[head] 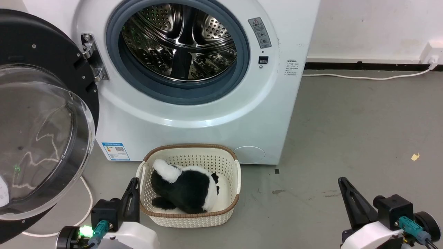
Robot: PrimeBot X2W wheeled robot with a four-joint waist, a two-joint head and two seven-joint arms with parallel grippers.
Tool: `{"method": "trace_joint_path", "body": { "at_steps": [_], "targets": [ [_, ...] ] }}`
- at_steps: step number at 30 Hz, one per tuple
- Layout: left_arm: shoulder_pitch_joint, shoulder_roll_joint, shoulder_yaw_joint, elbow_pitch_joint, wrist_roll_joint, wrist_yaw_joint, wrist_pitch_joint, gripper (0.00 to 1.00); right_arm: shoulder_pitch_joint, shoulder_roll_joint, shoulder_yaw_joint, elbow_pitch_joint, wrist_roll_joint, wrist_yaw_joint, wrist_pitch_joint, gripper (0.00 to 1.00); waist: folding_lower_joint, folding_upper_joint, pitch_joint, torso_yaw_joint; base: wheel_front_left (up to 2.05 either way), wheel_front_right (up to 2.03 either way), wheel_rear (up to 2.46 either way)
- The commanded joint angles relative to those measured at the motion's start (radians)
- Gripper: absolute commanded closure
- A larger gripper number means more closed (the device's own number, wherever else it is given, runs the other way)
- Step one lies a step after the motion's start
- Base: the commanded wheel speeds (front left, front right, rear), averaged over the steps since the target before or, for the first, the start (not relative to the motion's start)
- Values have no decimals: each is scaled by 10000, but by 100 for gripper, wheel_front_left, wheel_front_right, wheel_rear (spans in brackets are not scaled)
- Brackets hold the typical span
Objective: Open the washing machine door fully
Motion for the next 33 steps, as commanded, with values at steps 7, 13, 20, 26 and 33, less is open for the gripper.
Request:
{"method": "trace_joint_path", "body": {
  "at_steps": [7, 13, 20, 26, 33],
  "targets": [
    [-180, -78, 151, -164, 224, -114, 195, 100, -270, 68, 45, -21, -130, 8, 181, 100, -1, 0, 32, -26, 0, 0, 0],
    [-196, -99, 204, -206, 294, -147, 260, 100, -310, 70, 57, -22, -152, 8, 246, 100, -1, 0, 45, -38, 0, 0, 0],
    [-196, -99, 204, -206, 294, -147, 260, 100, -310, 70, 57, -22, -152, 8, 246, 100, -1, 0, 45, -38, 0, 0, 0],
    [-196, -99, 204, -206, 294, -147, 260, 100, -310, 70, 57, -22, -152, 8, 246, 100, -1, 0, 45, -38, 0, 0, 0],
    [-196, -99, 204, -206, 294, -147, 260, 100, -310, 70, 57, -22, -152, 8, 246, 100, -1, 0, 45, -38, 0, 0, 0]
  ]
}}
